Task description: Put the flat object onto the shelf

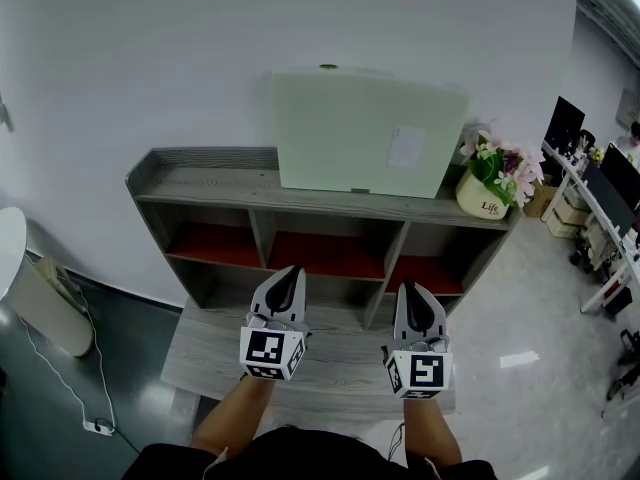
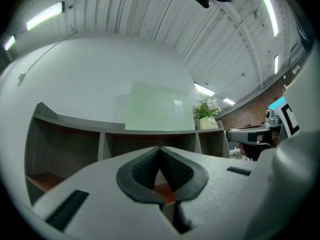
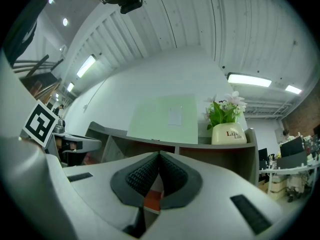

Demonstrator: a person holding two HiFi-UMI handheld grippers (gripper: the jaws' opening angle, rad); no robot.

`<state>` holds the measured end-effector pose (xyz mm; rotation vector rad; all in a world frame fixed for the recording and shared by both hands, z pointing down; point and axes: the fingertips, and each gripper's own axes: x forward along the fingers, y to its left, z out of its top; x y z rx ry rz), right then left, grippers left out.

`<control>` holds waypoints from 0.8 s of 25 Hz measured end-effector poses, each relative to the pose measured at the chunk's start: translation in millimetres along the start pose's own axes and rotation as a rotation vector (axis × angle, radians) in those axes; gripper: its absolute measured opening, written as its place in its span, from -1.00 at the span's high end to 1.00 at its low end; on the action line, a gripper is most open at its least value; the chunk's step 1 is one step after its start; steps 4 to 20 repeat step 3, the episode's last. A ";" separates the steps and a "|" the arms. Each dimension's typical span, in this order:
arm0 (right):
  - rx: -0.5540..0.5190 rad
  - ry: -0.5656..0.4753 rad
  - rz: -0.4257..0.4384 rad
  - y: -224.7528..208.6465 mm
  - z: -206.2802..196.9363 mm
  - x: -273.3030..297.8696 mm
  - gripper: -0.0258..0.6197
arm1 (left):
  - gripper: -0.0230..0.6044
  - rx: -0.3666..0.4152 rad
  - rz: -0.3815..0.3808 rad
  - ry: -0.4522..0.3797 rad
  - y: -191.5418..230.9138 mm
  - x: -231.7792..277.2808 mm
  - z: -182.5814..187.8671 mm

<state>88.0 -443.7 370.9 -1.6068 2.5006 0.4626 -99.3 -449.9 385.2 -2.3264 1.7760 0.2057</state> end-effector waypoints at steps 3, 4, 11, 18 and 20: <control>0.002 0.003 -0.004 -0.7 -1.3 -0.1 0.84 | 0.90 -0.001 -0.002 0.001 -0.6 -0.1 -0.2; 0.002 0.003 -0.004 -0.7 -1.3 -0.1 0.84 | 0.90 -0.001 -0.002 0.001 -0.6 -0.1 -0.2; 0.002 0.003 -0.004 -0.7 -1.3 -0.1 0.84 | 0.90 -0.001 -0.002 0.001 -0.6 -0.1 -0.2; 0.002 0.003 -0.004 -0.7 -1.3 -0.1 0.84 | 0.90 -0.001 -0.002 0.001 -0.6 -0.1 -0.2; 0.002 0.003 -0.004 -0.7 -1.3 -0.1 0.84 | 0.90 -0.001 -0.002 0.001 -0.6 -0.1 -0.2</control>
